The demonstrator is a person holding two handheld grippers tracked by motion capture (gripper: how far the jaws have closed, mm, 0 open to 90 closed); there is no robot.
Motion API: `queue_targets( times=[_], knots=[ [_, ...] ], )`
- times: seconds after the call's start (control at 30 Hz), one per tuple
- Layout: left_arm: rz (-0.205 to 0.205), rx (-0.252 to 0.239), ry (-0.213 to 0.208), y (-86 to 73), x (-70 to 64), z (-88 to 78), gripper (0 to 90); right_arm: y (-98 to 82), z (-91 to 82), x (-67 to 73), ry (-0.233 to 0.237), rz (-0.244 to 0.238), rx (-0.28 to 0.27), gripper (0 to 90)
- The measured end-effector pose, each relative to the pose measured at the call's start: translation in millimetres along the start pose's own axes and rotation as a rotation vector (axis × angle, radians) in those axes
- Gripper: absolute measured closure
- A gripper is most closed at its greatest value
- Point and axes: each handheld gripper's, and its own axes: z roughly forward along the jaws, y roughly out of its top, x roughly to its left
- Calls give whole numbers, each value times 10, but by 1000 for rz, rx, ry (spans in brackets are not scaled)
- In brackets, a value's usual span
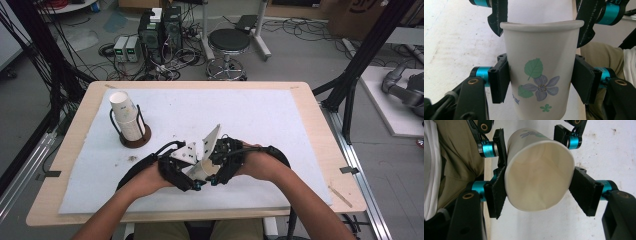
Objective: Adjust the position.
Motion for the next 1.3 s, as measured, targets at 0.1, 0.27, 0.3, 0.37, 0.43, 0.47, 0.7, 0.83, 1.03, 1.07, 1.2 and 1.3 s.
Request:
queue_targets(
  times=[0.1, 0.27, 0.3, 0.37, 0.43, 0.47, 0.7, 0.83, 1.03, 1.07, 1.2, 1.3],
  knots=[
    [-11, -14, -3, -19, 3, -1, 370, -2, 4, -7, 9, 1, -2, 336],
    [-23, -41, 0, -51, 18, -14, 365, -37, 0, -35, 12, 31, -46, 291],
    [-24, -43, 2, -61, 20, -18, 360, -55, -7, -44, 9, 43, -67, 270],
    [-34, -57, 9, -86, 22, -28, 356, -98, -30, -62, 13, 73, -109, 252],
    [-45, -78, 16, -118, 29, -38, 353, -156, -73, -83, 10, 99, -171, 230],
    [-47, -85, 21, -130, 33, -42, 350, -186, -94, -83, 7, 116, -197, 222],
    [-93, -174, 61, -265, 71, -86, 339, -446, -205, -88, -55, 209, -345, 211],
    [-117, -210, 88, -336, 87, -118, 336, -613, -247, -63, -76, 239, -421, 210],
    [-135, -282, 108, -418, 102, -170, 336, -838, -274, -3, -140, 260, -489, 205],
    [-133, -289, 112, -429, 100, -178, 336, -874, -278, 9, -149, 262, -497, 205],
    [-129, -331, 132, -464, 95, -210, 336, -1038, -287, 54, -194, 275, -536, 204],
    [-126, -366, 163, -497, 98, -231, 334, -1167, -277, 90, -232, 292, -560, 204]
  ],
)
